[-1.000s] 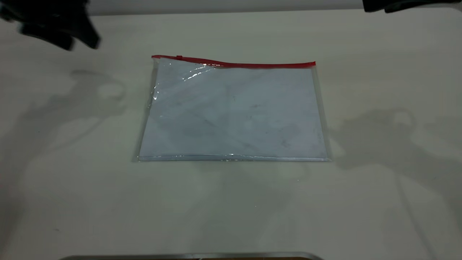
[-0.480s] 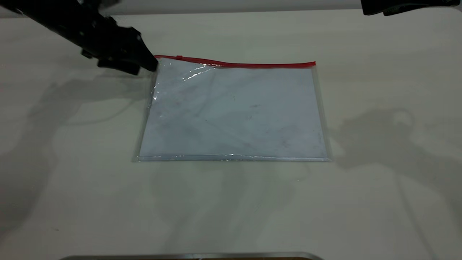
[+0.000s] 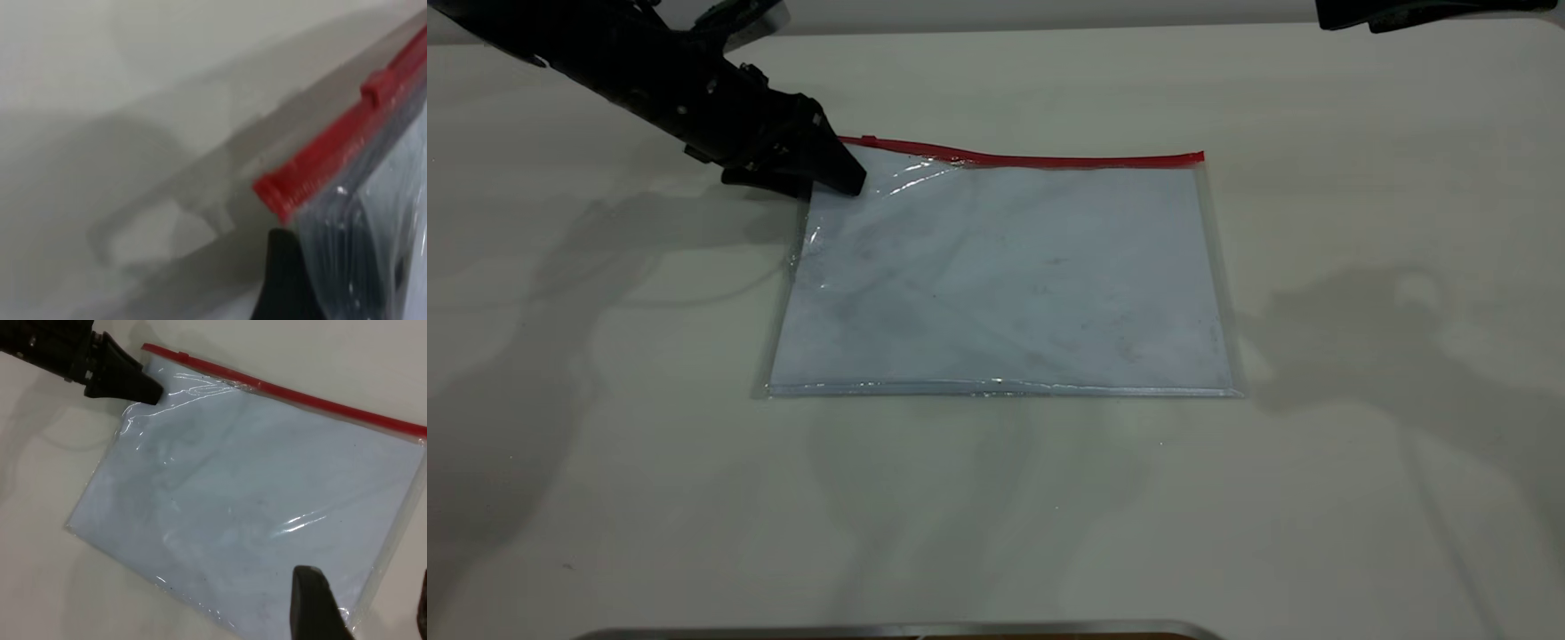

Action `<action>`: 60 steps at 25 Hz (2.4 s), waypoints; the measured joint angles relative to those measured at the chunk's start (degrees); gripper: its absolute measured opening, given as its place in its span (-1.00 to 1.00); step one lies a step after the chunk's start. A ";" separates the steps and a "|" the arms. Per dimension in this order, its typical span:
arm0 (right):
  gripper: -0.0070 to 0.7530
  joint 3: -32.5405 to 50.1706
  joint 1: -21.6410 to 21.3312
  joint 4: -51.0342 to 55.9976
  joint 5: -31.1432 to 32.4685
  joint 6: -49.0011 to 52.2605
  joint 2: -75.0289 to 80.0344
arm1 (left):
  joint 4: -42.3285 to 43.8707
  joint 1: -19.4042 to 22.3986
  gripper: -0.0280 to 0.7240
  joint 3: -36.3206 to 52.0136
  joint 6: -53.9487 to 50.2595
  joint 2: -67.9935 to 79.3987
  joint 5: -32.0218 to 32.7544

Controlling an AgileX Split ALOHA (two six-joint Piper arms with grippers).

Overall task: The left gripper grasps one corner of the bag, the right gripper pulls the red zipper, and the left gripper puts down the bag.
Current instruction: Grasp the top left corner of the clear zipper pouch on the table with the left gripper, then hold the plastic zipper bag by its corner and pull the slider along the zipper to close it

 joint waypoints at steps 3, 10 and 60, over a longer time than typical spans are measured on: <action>0.10 0.00 0.00 0.06 0.00 -0.10 0.00 | -4.13 0.00 0.57 0.00 2.74 0.58 0.85; 0.10 -0.77 0.00 0.25 0.41 -1.01 0.29 | -5.96 0.00 0.10 -0.04 4.24 1.43 3.01; 0.10 -57.74 15.87 16.95 21.90 -14.99 55.94 | 0.27 -0.45 -0.78 -0.06 42.82 -5.03 17.37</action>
